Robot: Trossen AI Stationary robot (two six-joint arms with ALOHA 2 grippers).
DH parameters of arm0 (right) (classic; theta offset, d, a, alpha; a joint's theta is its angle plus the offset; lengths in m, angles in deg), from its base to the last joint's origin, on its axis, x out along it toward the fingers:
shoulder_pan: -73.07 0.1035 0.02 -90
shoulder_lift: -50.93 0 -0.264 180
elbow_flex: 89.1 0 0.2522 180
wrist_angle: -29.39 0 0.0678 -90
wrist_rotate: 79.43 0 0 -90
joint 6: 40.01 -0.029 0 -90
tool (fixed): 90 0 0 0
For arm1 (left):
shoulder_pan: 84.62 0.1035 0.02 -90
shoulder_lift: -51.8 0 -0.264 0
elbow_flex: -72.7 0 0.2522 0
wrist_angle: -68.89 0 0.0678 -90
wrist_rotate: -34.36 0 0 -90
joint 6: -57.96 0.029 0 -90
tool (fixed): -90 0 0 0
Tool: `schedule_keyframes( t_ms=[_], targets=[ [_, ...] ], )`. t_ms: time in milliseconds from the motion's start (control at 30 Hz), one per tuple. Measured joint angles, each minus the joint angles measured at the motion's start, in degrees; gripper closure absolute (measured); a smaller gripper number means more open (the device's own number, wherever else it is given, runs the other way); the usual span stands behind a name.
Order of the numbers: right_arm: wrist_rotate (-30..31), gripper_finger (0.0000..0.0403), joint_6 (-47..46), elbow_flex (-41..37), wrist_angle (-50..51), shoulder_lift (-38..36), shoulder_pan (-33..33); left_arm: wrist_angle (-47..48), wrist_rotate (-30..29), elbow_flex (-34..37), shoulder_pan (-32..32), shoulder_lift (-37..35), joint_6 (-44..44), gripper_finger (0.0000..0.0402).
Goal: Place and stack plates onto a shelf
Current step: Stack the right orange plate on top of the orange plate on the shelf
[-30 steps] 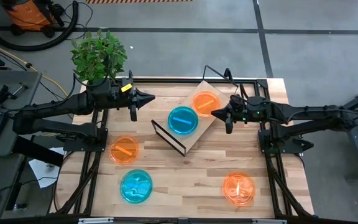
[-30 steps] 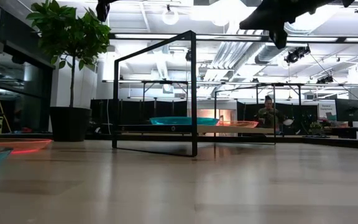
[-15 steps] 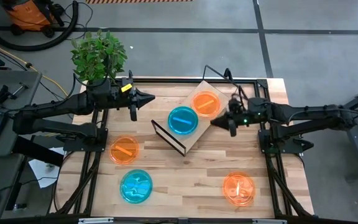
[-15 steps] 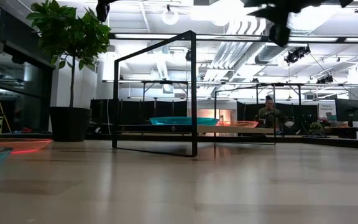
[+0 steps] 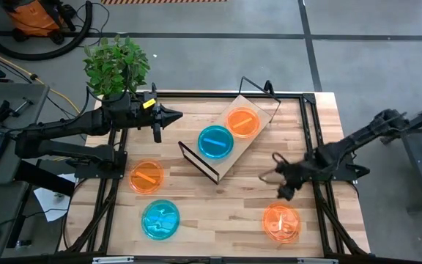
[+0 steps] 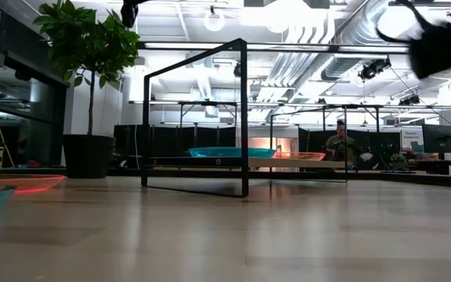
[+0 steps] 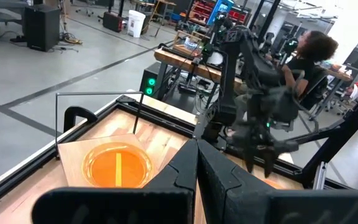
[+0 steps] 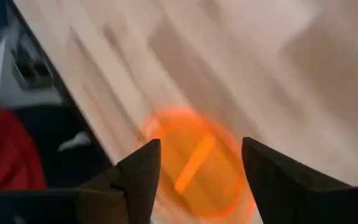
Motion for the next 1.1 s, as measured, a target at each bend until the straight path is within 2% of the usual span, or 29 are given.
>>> schedule_keyframes(
  t_ms=[133, 333, 533, 900, 1000, 1100],
  targets=[
    [0.7, 0.0190, -9.8, -6.9, -7.9, 0.0, 7.0, 0.1, 0.0, 0.0, 0.0, 0.0, 0.0, 0.0401],
    [5.5, 0.0190, -19.4, -10.7, -8.2, 0.2, 12.5, 0.3, 0.0, 0.0, 0.0, 0.0, 0.0, 0.0401],
    [5.5, 0.0190, -19.7, -10.7, -9.5, 4.0, 15.1, 0.3, 0.0, 0.0, 0.0, 0.0, 0.0, 0.0401],
    [4.6, 0.0192, -20.2, -10.4, -20.5, 16.1, 17.0, 0.4, -0.5, 0.0, 0.0, 0.0, 0.0, 0.0401],
    [4.4, 0.0209, -21.0, -10.3, -20.4, 17.3, 17.0, 0.5, -0.5, 0.0, 0.0, 0.0, 0.0, 0.0401],
    [4.3, 0.0257, -21.3, -10.3, -18.2, 17.5, 17.0, 0.6, -0.5, 0.0, 0.0, 0.0, 0.1, 0.0401]
  ],
)
